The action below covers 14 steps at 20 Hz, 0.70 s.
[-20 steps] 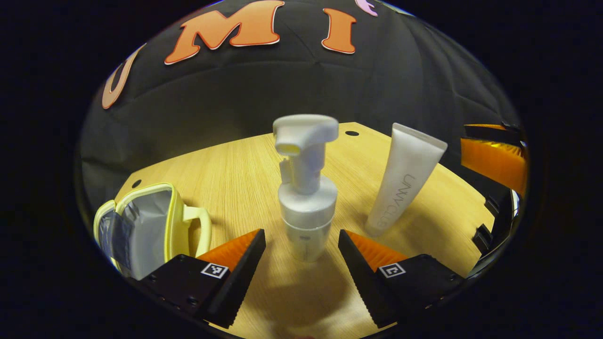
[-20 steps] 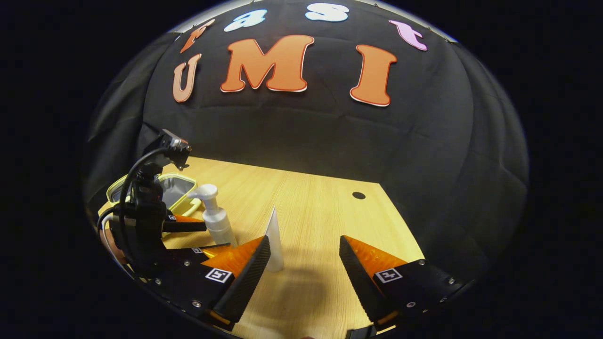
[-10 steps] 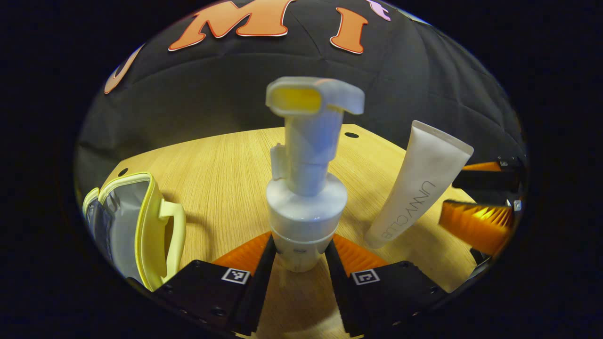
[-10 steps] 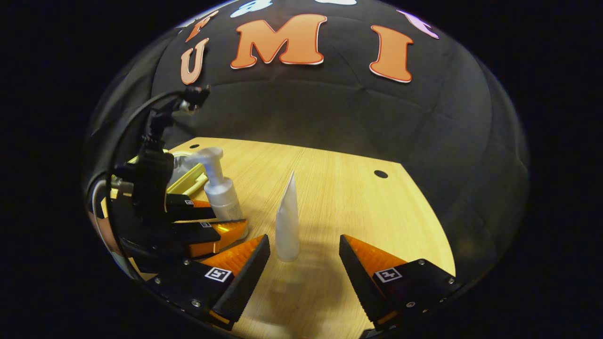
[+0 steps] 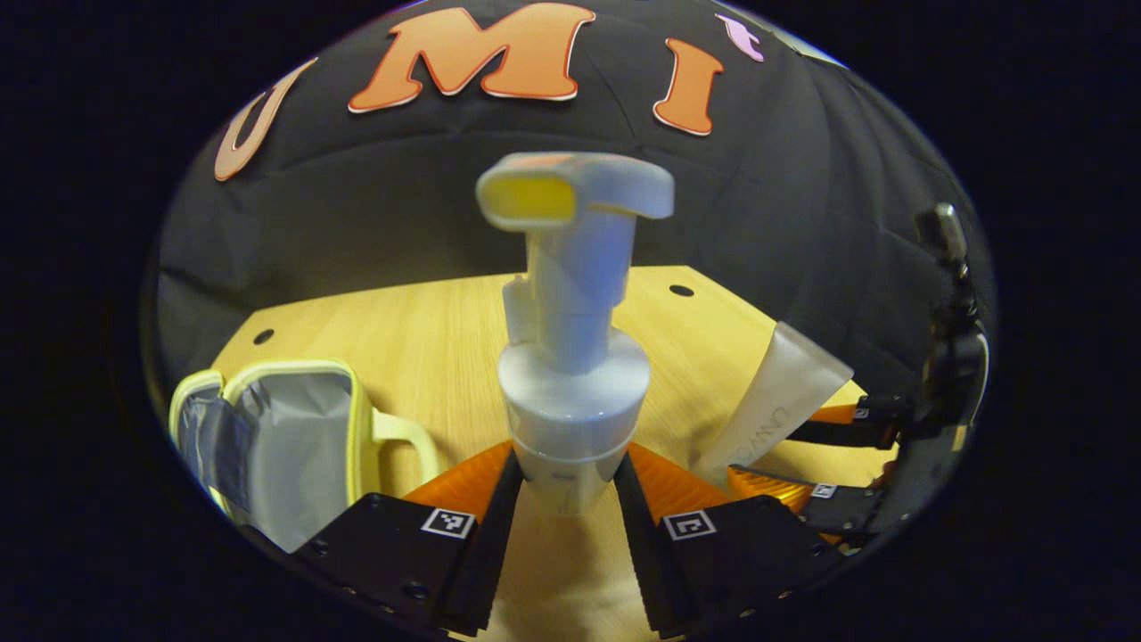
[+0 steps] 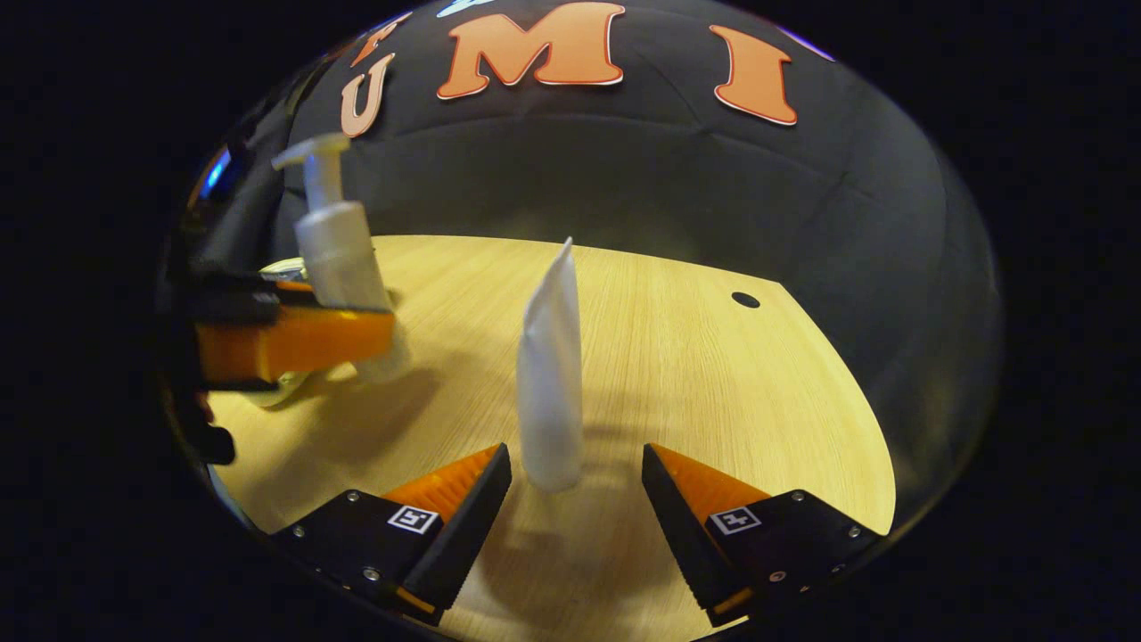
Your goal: First open the suitcase, pack the skin care products into it, and then close the suitcase.
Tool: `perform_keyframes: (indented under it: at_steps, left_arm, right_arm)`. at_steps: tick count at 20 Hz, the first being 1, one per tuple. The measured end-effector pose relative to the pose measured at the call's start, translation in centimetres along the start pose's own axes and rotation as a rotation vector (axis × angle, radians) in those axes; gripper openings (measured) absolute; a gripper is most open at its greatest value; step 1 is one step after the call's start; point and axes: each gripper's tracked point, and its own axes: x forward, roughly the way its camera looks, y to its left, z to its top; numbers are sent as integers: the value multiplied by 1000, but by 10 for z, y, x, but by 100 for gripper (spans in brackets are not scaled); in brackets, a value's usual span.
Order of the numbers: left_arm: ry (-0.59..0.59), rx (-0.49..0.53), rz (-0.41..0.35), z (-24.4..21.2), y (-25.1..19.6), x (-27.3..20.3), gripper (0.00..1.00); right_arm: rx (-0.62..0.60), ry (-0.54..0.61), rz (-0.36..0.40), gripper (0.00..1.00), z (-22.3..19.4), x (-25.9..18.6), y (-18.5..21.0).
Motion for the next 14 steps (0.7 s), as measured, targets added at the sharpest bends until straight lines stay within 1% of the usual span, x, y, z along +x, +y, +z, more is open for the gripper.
perform_keyframes:
  at_steps: [3,5,7,8,10,11,14]
  left_arm:
    - [-34,7,28,25,17,-25,62]
    - [-52,7,48,36,28,-41,61]
    - [-64,8,66,44,35,-56,62]
    - [-67,9,71,48,37,-63,62]
    - [-66,15,78,52,40,-73,62]
    - [-61,17,82,50,44,-76,61]
    - [-62,25,99,48,53,-85,62]
  right_arm:
    - [6,27,14,93,-10,13,6]
    - [-3,34,20,87,-15,19,9]
    - [8,41,25,77,-20,25,11]
    - [16,44,31,70,-21,27,13]
    - [16,40,28,61,-22,32,16]
    - [22,44,30,53,-21,30,18]
    - [51,51,27,49,-15,23,19]
